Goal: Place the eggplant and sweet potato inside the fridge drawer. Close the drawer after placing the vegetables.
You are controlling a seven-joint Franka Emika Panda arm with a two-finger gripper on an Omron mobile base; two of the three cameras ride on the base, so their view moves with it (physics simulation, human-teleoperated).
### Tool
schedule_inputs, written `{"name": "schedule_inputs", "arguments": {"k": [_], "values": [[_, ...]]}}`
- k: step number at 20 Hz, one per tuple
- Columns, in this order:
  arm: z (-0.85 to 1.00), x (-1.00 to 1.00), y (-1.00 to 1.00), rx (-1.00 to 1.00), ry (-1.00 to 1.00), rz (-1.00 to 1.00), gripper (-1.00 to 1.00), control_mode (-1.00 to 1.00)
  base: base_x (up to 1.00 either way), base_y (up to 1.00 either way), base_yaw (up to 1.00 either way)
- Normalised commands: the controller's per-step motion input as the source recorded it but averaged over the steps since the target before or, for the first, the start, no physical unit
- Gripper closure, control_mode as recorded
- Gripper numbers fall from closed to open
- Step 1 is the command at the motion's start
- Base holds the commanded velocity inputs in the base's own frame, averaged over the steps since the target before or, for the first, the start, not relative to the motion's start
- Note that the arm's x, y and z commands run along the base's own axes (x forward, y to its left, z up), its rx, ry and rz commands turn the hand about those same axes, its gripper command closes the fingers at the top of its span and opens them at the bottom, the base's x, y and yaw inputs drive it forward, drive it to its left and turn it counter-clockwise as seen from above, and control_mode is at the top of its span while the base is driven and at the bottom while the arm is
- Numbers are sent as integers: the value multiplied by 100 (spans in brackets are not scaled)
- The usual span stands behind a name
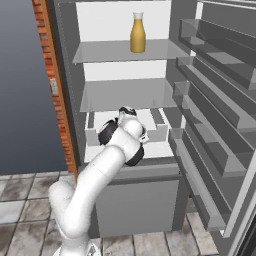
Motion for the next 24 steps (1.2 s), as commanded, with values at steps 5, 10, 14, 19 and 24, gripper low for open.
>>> {"name": "schedule_inputs", "arguments": {"k": [5,10,14,19,24], "values": [[5,96,0,5,0,0,-100,-100,0,0,0],[15,91,0,8,1,0,-100,-100,0,0,0],[14,-39,0,8,1,0,-100,-100,0,0,0],[0,-100,0,5,-10,0,-100,-100,0,0,0],[7,-94,0,2,-19,0,-100,-100,0,0,0]]}}
